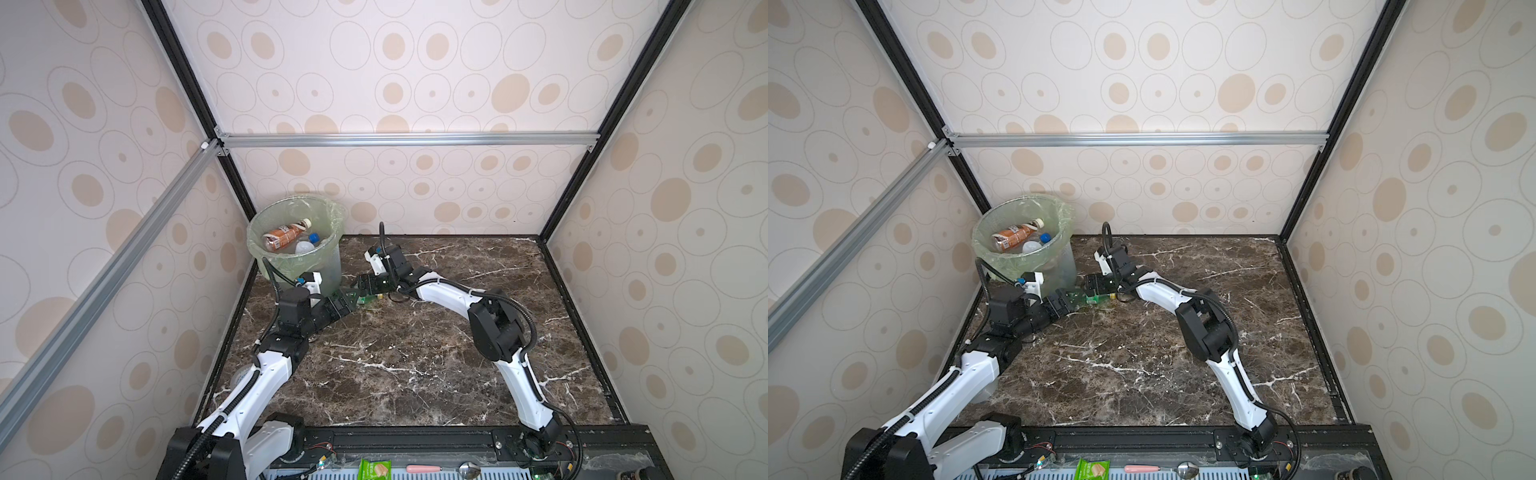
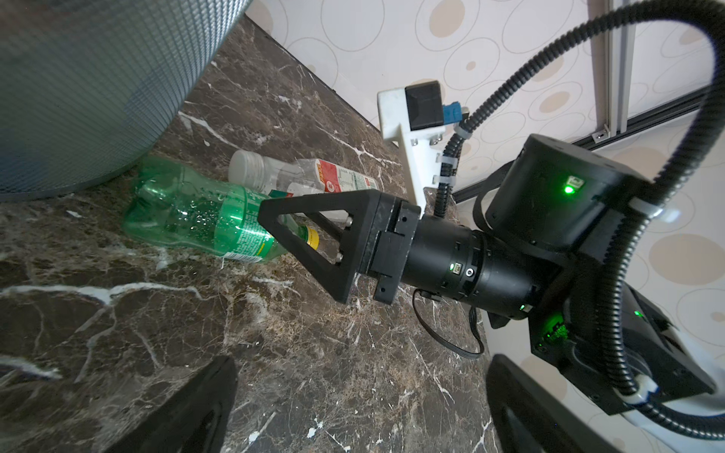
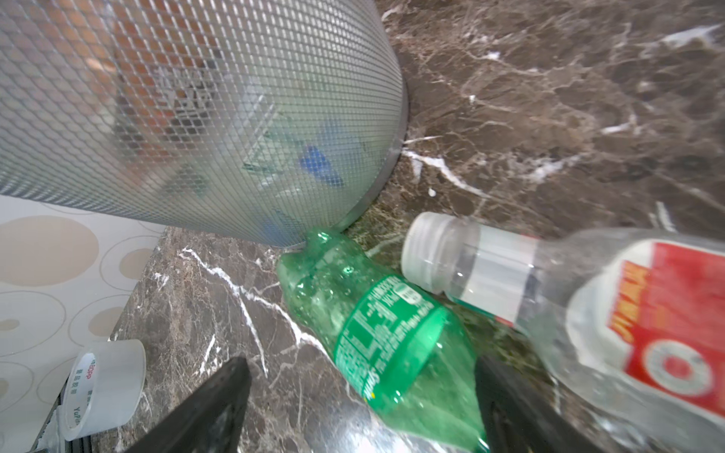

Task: Throw the plastic bottles in the bin
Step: Pick up the plastic bottle from the top-center of the table.

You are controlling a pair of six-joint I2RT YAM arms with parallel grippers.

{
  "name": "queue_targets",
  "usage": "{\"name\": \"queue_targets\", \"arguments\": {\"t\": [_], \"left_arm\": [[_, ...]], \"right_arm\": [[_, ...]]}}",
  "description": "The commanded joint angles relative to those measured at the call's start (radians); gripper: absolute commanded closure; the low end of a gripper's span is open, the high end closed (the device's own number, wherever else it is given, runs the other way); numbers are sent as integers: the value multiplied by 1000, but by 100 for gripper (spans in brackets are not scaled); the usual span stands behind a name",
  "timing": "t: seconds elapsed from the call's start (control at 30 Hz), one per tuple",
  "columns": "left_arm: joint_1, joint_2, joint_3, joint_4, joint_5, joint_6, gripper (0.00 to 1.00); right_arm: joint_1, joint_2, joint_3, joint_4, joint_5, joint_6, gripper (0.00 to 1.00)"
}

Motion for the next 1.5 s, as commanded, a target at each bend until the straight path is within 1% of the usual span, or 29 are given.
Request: {"name": "queue_targets", "arguments": {"t": [0.0, 0.2, 0.53, 0.93, 1.1, 1.27, 1.47], "left_arm": [[16, -24, -1, 13, 30, -7, 1], [29, -18, -3, 16, 41, -2, 1], [39, 4, -7, 35, 52, -1, 1], [41, -4, -34, 43, 46, -8, 1], [41, 0, -36, 53, 50, -13, 1], [41, -2, -35, 50, 50, -15, 1], [41, 1, -34, 50, 46, -16, 1]], "right_arm": [[12, 27, 37, -26, -8, 13, 9], [17, 29, 30, -47, 4, 6, 12], [22, -15, -59, -25, 6, 7, 21], [41, -76, -191, 24, 1, -8, 23], [44, -79, -215, 34, 5, -6, 24], [44, -84, -225, 41, 6, -7, 27], [47, -90, -239, 41, 4, -15, 36]]}}
